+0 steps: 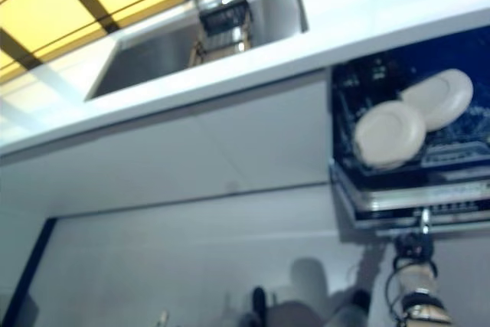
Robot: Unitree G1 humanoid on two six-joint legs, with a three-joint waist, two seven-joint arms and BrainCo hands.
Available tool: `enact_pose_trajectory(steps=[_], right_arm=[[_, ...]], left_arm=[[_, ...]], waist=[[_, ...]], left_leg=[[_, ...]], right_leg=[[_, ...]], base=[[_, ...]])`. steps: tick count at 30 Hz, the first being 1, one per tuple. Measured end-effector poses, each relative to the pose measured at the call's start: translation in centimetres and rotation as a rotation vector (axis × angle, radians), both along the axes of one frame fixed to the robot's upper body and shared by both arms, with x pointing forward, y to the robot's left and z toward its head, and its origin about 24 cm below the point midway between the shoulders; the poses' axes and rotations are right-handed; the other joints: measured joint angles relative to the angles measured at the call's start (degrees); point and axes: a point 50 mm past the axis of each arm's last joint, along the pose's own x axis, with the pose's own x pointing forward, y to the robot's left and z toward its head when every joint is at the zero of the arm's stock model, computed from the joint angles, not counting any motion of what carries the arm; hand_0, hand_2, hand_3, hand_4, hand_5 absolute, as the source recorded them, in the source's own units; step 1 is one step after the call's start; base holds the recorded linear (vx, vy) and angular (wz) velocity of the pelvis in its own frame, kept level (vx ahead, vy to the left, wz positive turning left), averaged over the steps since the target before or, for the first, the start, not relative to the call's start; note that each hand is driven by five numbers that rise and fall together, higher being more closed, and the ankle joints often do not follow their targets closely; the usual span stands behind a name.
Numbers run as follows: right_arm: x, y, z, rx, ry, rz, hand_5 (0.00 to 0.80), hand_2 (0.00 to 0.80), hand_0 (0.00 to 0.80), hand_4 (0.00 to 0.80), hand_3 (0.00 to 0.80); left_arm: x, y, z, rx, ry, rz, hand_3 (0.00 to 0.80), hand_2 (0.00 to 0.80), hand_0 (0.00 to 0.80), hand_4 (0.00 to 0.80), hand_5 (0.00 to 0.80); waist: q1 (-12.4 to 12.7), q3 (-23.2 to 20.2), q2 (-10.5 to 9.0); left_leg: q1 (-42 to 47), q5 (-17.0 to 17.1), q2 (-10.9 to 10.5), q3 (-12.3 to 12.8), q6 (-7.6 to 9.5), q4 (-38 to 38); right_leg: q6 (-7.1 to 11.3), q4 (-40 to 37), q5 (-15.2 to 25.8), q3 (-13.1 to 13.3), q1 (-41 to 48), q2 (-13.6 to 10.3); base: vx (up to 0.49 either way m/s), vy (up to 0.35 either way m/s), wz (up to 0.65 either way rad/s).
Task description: Take plates into dishwasher
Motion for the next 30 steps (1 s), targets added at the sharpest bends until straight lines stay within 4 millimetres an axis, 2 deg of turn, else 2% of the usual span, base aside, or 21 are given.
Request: enact_pose_trajectory(steps=[4, 11, 16, 18, 21, 23, 25, 27, 30], right_arm=[[1.3, -0.1, 1.9, -0.025, -0.07, -0.001, 0.0, 0.0, 0.0, 0.0, 0.0], [5.2, 1.0, 7.7, -0.056, -0.281, 0.039, 0.0, 0.0, 0.0, 0.0, 0.0], [6.5, 1.5, 10.3, -0.076, -0.369, 0.066, 0.0, 0.0, 0.0, 0.0, 0.0], [6.8, 1.8, 11.1, -0.105, -0.41, 0.094, 0.0, 0.0, 0.0, 0.0, 0.0], [7.4, 2.4, 12.7, -0.152, -0.46, 0.129, 0.0, 0.0, 0.0, 0.0, 0.0], [7.5, 2.6, 12.6, -0.178, -0.439, 0.142, 0.0, 0.0, 0.0, 0.0, 0.0], [7.4, 2.7, 12.3, -0.192, -0.417, 0.148, 0.0, 0.0, 0.0, 0.0, 0.0], [7.2, 2.7, 11.4, -0.197, -0.375, 0.154, 0.0, 0.0, 0.0, 0.0, 0.0], [6.4, 2.9, 8.8, -0.199, -0.267, 0.174, 0.0, 0.0, 0.0, 0.0, 0.0]], left_arm=[[0.0, 0.5, 0.1, 0.012, 0.0, -0.001, 0.0, 0.0, 0.0, 0.0, 0.0], [0.0, 1.7, 0.2, 0.048, 0.0, -0.009, 0.0, 0.0, 0.0, 0.0, 0.0], [0.2, 2.0, 0.3, 0.059, -0.005, -0.015, 0.0, 0.0, 0.0, 0.0, 0.0], [0.2, 2.3, 0.4, 0.075, 0.0, -0.029, 0.0, 0.0, 0.0, 0.0, 0.0], [-0.2, 3.0, 0.3, 0.097, 0.015, -0.041, 0.0, 0.0, 0.0, 0.0, 0.0], [-0.9, 3.7, 0.3, 0.114, 0.038, -0.037, 0.0, 0.0, 0.0, 0.0, 0.0], [-1.3, 4.1, 0.2, 0.125, 0.05, -0.035, 0.0, 0.0, 0.0, 0.0, 0.0], [-1.6, 4.2, 0.1, 0.135, 0.061, -0.038, 0.0, 0.0, 0.0, 0.0, 0.0], [-2.5, 4.4, 0.0, 0.15, 0.08, -0.04, 0.0, 0.0, 0.0, 0.0, 0.0]], waist=[[0.98, 0.49, -0.98], [1.94, 1.04, -2.07], [3.49, 0.84, -2.96], [4.46, 0.17, -4.32], [4.49, -1.28, -6.65], [4.46, -4.14, -8.8], [4.34, -5.95, -10.05], [4.26, -7.68, -10.78], [4.31, -11.01, -11.35]], left_leg=[[0.07, 0.05, -0.09, -0.04, 0.07, 0.61], [0.3, 0.0, -0.09, -0.37, -0.03, 1.78], [2.08, -0.31, 0.25, 0.05, -0.43, 1.86], [3.04, -0.45, 0.24, 0.16, -0.63, 1.93], [4.26, -1.31, 0.35, 0.31, -0.54, 2.13], [4.71, -1.77, 0.42, 0.36, -0.5, 2.01], [5.32, -2.0, 0.4, 0.36, -0.47, 1.79], [5.9, -2.1, 0.51, 0.41, -0.48, 0.89], [6.23, -1.99, 0.95, 1.01, -0.36, -0.49]], right_leg=[[-0.09, -0.17, 0.07, -0.05, 0.6, -0.07], [-0.08, -0.58, 0.16, -0.25, 1.67, 0.1], [0.04, -0.75, -0.82, -1.41, 4.5, 0.04], [0.28, -0.89, -1.31, -1.42, 5.76, 0.05], [0.56, -1.34, -1.73, -1.49, 7.64, 0.15], [0.63, -2.23, -1.78, -1.74, 8.54, 0.26], [0.9, -3.43, -1.53, -1.74, 9.7, 0.49], [0.87, -5.06, -1.01, -1.72, 10.6, 0.85], [1.08, -8.54, 0.53, -1.63, 11.52, 1.83]], base=[[0.024, -0.002, 0.03], [0.051, -0.019, 0.07], [0.097, -0.024, 0.14], [0.093, -0.015, 0.08], [0.137, -0.022, 0.08], [0.116, -0.003, 0.02], [0.093, 0.001, 0.03], [0.098, 0.006, 0.0], [0.078, 0.005, -0.1]])
